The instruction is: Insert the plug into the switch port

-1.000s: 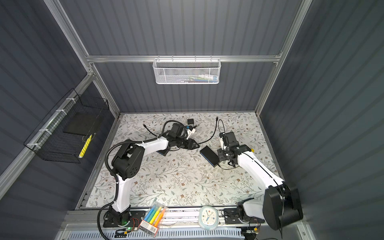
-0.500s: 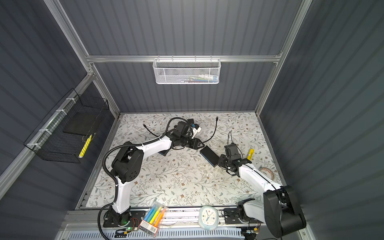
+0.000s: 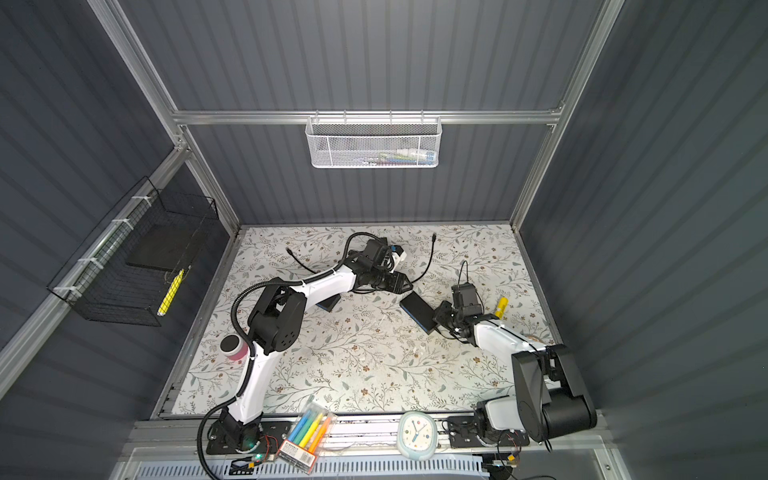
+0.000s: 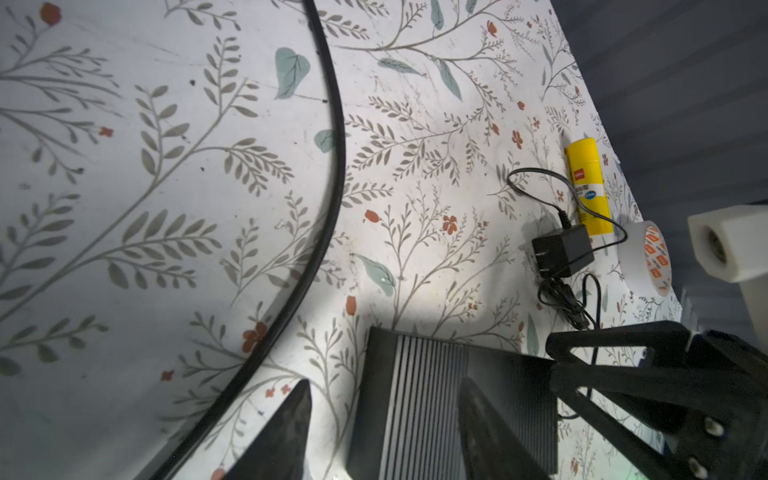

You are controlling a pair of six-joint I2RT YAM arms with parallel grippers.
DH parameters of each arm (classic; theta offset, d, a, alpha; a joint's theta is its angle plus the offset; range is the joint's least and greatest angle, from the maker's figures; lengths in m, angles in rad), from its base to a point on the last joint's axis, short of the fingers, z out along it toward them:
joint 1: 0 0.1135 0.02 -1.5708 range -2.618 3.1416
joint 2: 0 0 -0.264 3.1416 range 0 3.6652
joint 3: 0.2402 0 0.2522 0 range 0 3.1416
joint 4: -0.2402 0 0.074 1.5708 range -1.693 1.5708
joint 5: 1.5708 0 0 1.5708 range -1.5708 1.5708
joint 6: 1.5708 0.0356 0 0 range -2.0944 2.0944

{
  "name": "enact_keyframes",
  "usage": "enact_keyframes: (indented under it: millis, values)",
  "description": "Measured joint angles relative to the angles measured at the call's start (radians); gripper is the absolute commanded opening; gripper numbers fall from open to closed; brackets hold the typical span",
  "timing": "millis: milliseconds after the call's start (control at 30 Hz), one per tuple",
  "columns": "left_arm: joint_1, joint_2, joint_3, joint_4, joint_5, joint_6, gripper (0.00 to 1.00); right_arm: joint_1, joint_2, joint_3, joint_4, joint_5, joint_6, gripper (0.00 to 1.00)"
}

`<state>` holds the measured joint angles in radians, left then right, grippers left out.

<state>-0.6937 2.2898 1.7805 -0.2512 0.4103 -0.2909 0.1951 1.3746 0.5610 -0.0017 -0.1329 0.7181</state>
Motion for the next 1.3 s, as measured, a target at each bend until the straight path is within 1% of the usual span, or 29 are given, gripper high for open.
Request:
enact_keyframes:
  millis: [300,433,567,700,900,1000,1300]
  values:
    - [0.01,0.058,0.001,0.006,0.01,0.0,0.58,-0.006,0.03,0.0,0.025,-0.024,0.031,0.46]
    - [0.01,0.06,0.002,0.011,0.021,0.0,0.58,-0.007,0.051,0.0,0.04,-0.037,0.045,0.43]
    - [0.01,0.061,0.002,0.014,0.032,0.0,0.58,-0.007,0.064,0.0,0.041,-0.054,0.059,0.43]
    - [0.01,0.069,0.002,0.037,0.051,-0.002,0.57,-0.007,0.038,-0.005,0.014,-0.047,0.06,0.45]
    - [0.01,0.076,0.0,0.066,0.067,-0.008,0.56,-0.007,-0.083,-0.012,-0.075,-0.024,0.058,0.47]
    - [0.01,0.076,-0.009,0.085,0.076,-0.011,0.56,-0.007,-0.127,-0.028,-0.089,-0.023,0.058,0.47]
    - [0.01,0.059,-0.085,0.195,0.088,-0.035,0.55,-0.007,-0.08,-0.051,-0.082,-0.031,0.064,0.47]
